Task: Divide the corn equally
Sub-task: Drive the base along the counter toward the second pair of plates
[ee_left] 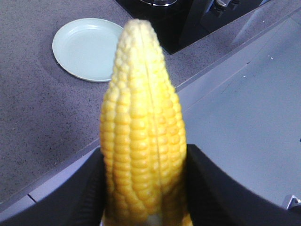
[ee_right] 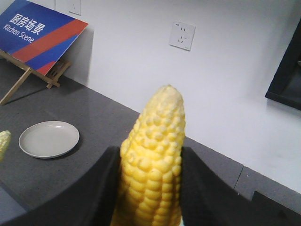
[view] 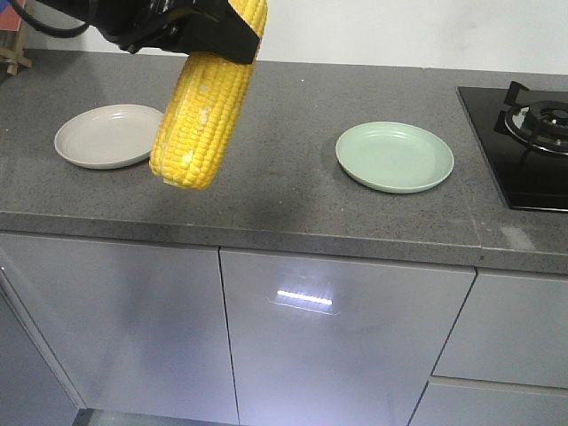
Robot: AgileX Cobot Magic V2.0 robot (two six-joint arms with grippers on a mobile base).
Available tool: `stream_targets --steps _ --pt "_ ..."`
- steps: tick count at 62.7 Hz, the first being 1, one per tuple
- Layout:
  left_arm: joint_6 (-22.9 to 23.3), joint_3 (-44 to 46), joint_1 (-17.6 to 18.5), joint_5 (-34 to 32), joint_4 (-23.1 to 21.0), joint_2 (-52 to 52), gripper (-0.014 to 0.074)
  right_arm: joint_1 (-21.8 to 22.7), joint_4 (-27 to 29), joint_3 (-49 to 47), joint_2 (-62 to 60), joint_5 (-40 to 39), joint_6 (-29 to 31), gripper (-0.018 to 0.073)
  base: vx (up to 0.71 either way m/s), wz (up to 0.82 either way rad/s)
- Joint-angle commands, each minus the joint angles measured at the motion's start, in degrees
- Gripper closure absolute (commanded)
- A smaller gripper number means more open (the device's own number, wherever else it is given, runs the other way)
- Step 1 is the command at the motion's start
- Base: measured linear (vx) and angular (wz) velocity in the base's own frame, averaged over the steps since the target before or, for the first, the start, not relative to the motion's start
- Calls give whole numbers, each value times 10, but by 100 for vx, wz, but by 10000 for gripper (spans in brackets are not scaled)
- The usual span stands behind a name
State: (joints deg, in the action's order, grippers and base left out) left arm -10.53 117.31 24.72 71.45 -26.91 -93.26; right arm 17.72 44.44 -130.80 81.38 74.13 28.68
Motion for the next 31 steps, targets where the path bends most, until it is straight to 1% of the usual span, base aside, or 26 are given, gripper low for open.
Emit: stream_targets --steps 1,31 --pt "-1 15 1 -29 -21 22 603 4 16 -8 -9 -3 2 564 7 -4" --pt "-1 15 1 -29 -21 22 603 4 18 -8 -9 -3 2 564 8 -3"
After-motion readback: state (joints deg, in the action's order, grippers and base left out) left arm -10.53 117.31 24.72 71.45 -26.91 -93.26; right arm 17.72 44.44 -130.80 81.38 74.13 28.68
